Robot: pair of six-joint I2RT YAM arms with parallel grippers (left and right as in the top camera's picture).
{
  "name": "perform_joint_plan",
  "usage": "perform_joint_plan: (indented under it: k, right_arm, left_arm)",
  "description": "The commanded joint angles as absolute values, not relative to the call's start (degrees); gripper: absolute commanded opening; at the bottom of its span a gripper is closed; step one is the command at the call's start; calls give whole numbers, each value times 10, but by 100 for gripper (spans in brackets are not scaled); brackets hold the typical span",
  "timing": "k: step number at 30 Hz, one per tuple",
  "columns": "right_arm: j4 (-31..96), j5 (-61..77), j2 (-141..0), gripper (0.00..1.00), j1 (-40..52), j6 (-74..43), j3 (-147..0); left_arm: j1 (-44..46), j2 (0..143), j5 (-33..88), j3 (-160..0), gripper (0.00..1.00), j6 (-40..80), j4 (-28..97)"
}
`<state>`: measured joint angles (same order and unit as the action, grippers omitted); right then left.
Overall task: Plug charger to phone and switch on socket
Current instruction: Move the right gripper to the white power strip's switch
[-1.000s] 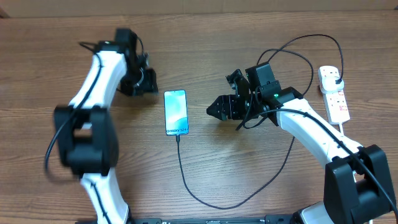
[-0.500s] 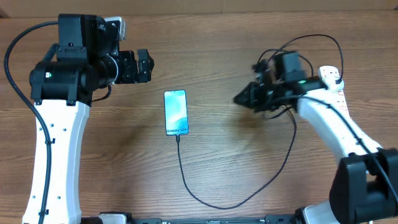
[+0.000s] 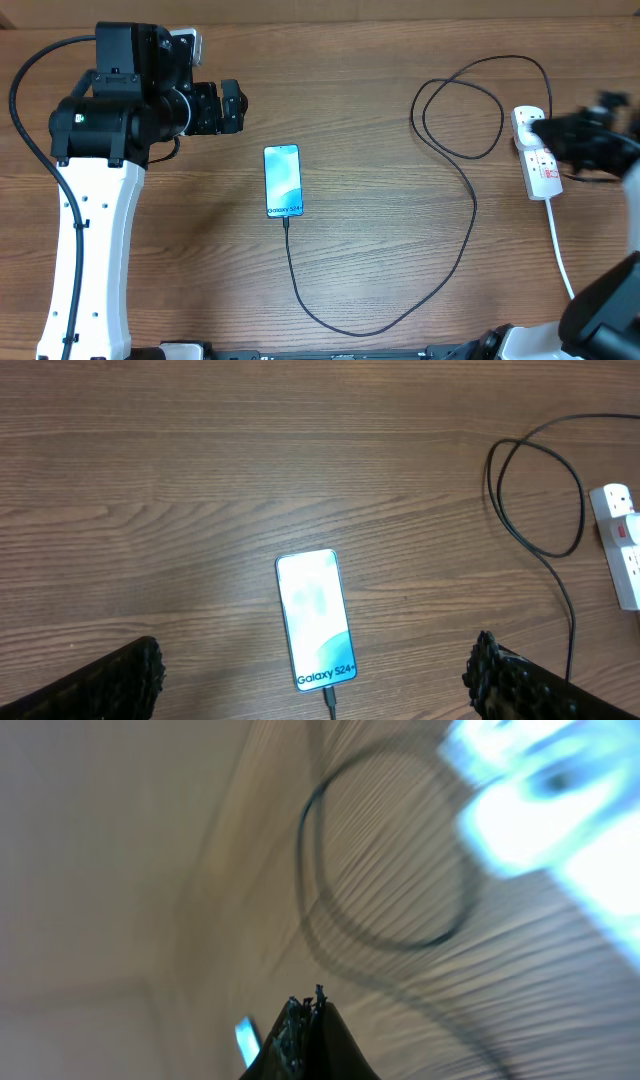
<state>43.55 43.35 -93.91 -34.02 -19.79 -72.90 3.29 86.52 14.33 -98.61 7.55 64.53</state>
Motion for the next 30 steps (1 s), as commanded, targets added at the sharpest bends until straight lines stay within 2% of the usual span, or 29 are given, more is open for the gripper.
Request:
perform_joint_plan:
  k: [1, 5, 9, 20, 30]
  right_arm:
    - [419, 452, -933, 4, -416, -239, -735]
    - [392, 465, -950, 4, -473, -255, -726]
    - [369, 460, -977, 4, -491, -283, -719]
    - [242, 462, -1052, 4, -482, -350, -681]
    - [180, 459, -1084, 4, -455, -358, -677]
  left_arm:
    - [32, 869, 146, -984, 100, 77, 644]
    - [32, 869, 146, -984, 100, 77, 644]
    - [32, 869, 146, -984, 100, 77, 644]
    - [32, 869, 146, -984, 100, 77, 644]
    - [32, 869, 146, -984, 100, 77, 644]
